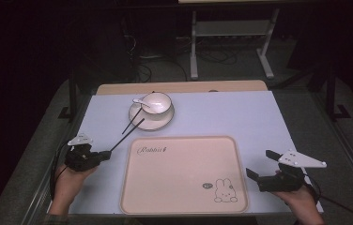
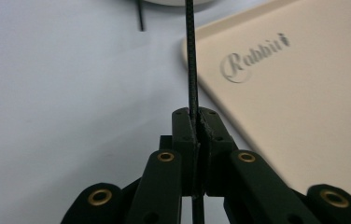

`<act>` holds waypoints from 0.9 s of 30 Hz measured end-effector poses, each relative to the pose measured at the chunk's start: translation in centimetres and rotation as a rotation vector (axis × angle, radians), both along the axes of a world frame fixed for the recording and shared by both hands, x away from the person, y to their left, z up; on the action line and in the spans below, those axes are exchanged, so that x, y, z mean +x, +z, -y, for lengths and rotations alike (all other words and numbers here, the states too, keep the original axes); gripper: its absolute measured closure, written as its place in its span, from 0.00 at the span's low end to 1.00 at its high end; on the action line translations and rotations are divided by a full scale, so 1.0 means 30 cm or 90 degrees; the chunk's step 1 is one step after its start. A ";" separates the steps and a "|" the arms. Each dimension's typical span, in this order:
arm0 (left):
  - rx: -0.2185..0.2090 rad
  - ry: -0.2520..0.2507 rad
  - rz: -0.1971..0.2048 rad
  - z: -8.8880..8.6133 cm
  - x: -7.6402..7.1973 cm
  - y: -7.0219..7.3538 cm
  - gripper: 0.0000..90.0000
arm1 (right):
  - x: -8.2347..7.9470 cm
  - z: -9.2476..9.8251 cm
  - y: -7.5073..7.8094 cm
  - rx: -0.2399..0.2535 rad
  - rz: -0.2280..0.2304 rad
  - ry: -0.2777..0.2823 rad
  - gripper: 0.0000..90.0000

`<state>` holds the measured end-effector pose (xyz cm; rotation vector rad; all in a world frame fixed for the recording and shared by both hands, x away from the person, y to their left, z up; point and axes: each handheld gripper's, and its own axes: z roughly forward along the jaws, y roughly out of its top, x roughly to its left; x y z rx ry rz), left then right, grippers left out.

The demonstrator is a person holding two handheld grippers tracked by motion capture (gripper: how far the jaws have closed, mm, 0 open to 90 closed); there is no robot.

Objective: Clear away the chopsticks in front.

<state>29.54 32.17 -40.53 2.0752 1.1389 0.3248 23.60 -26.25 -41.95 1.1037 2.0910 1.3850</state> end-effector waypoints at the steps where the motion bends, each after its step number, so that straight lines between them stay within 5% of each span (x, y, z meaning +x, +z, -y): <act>1: 0.002 -0.006 0.003 0.008 -0.005 0.002 0.95 | 0.000 -0.004 0.000 -0.002 0.000 0.001 0.00; 11: -0.004 -0.076 -0.004 0.154 -0.047 -0.010 0.95 | 0.003 -0.014 0.000 -0.010 0.005 0.008 0.00; 21: 0.029 -0.130 -0.017 0.291 -0.054 -0.039 0.95 | -0.001 -0.018 0.001 -0.011 0.012 0.014 0.00; 27: 0.071 -0.146 -0.031 0.335 -0.046 -0.075 0.95 | -0.001 -0.015 0.001 -0.009 0.014 0.013 0.00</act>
